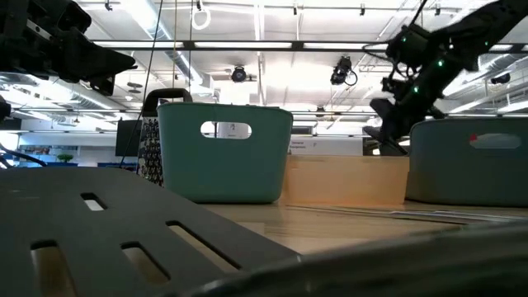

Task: Pick & Place Kitchen Items
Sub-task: Put the top black serving spoon into the blue bin, then put the black spatula into the green bin

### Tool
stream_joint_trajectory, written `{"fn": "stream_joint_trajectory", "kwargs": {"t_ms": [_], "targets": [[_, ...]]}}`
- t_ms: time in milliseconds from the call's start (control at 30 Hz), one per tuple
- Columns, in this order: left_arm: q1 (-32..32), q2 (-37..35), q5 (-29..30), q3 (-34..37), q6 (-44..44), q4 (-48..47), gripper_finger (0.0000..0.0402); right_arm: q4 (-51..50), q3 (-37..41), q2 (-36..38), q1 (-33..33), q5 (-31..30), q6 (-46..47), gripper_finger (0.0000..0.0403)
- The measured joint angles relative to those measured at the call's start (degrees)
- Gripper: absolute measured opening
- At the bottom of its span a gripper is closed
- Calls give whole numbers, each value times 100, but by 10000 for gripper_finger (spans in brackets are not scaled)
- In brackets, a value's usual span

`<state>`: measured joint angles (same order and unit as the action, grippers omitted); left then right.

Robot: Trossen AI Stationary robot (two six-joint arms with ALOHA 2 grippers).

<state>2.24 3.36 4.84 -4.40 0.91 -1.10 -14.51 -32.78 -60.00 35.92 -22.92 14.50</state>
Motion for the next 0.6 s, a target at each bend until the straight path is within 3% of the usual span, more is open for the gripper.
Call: {"fn": "stream_joint_trajectory", "kwargs": {"t_ms": [167,300,400,600], "targets": [[0,-1,0,0,0,-1,9,-293,-597,568,-137,169,-428,194],[0,-2,-2,0,-3,0,9,-48,-960,1247,-390,1051,-1132,175],[-1,-2,-2,0,-9,-1,9,298,-1068,1854,-562,1660,-1262,140],[-2,-2,-2,0,-59,-1,9,524,-1068,3087,-752,2421,-1702,20]]}}
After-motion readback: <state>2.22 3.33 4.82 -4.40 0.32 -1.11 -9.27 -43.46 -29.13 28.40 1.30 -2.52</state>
